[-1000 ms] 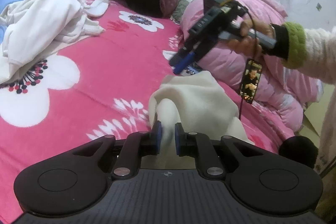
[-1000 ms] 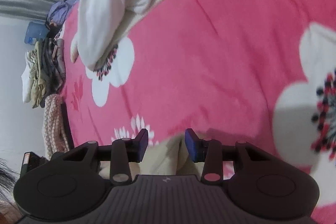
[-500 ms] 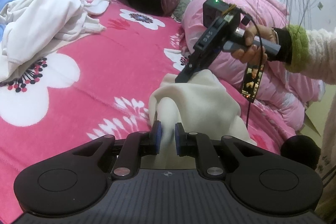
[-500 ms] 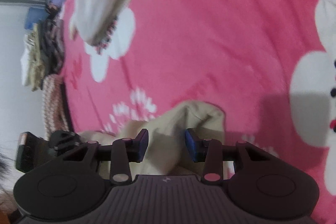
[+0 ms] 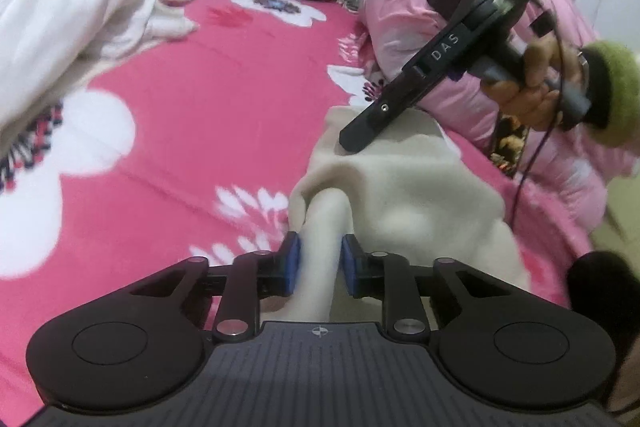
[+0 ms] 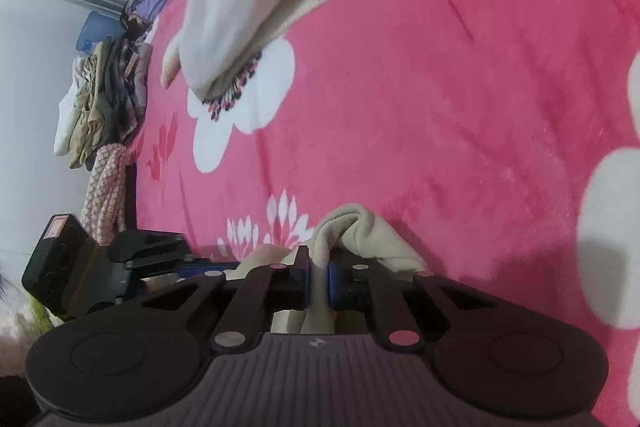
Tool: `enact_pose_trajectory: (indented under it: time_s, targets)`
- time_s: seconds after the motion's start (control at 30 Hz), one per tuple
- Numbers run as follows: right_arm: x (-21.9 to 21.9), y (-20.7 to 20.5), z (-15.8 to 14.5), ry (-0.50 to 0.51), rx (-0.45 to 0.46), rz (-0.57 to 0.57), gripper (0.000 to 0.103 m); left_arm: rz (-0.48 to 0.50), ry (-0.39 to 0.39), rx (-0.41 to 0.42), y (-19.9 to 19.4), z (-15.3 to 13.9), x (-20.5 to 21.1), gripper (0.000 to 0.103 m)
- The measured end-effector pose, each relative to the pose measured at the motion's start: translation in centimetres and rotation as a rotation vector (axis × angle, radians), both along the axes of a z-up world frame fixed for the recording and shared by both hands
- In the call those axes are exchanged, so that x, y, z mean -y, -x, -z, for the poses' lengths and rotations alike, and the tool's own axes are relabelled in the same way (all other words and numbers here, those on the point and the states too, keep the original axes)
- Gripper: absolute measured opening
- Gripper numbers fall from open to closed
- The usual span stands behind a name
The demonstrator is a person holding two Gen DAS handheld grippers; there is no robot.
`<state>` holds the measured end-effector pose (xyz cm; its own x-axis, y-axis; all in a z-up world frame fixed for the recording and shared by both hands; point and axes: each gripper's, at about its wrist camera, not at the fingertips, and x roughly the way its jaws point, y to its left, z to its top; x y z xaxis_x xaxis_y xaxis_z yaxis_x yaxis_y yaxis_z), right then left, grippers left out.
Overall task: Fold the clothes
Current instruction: 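Lift the folded beige hoodie with both grippers and fold it over again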
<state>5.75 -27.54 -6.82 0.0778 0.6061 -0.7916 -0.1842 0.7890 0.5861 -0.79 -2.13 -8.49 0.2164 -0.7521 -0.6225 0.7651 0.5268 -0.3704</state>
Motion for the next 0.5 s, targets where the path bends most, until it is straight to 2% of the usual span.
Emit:
enact_pose_trajectory:
  time_s: [0.07,0.13,0.3,0.43,0.5]
  targets:
    - [-0.2,0.7,-0.8,0.046,0.051,0.005,0.009,-0.008,0.031,0.031,0.8,-0.7,-0.5,0.012]
    - [-0.1,1.2,-1.0,0.069,0.069,0.029,0.009,-0.023,0.081,0.028,1.4,-1.8,-1.7,0.011]
    - [1.0,2.4,-1.9,-0.007,0.075,0.11,0.008,-0.042,0.127,0.054,2.8,-4.2,-3.0,0.007]
    - [3.2,3.4,-1.0,-0.078,0.015,0.246,0.008,-0.058,0.125,0.07,3.4,-4.6,-2.9,0.006]
    - [4.1,4.0,-0.1,-0.093,-0.021,0.326,0.008,-0.043,0.11,0.105,3.8,-4.7,-2.3,0.006]
